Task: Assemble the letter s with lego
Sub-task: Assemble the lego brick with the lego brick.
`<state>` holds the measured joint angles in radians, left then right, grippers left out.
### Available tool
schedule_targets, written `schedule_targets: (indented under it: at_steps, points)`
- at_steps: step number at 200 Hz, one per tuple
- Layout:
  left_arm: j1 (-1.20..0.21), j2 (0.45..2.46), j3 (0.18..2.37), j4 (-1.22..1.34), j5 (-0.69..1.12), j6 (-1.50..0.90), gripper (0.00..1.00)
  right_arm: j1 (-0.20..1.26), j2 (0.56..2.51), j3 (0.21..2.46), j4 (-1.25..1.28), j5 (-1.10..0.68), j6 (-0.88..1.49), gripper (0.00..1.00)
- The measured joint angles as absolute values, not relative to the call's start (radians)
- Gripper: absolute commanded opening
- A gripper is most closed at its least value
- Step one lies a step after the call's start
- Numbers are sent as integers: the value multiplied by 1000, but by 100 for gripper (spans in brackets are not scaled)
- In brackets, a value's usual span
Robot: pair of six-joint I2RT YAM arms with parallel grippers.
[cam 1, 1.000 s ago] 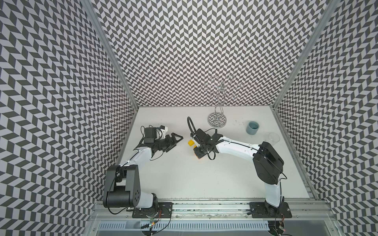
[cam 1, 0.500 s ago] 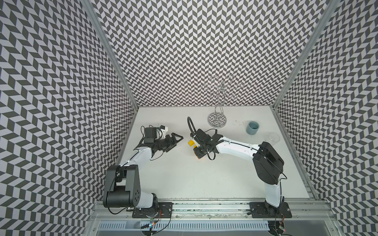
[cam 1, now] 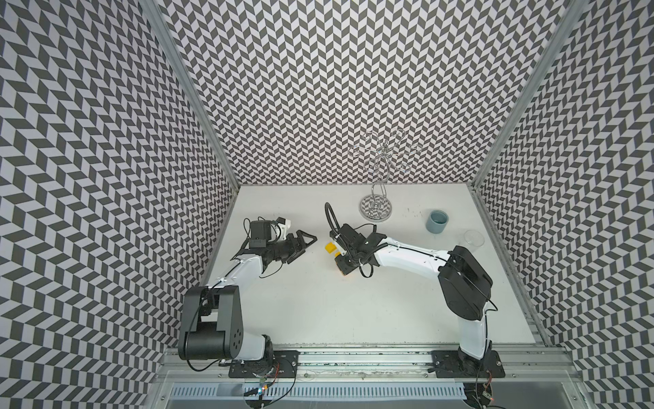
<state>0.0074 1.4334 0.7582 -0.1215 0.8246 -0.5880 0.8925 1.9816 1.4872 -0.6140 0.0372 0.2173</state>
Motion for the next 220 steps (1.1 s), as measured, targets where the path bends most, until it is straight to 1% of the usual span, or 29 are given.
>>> schedule_targets:
  at_steps: [172,220]
  points:
    - [10,1433,758,-122,824,-588,92,893,1977,1477,-637,28,213,20]
    - [17,1433,758,-122,824,-588,92,893,2009,1527,-678,28,190,20]
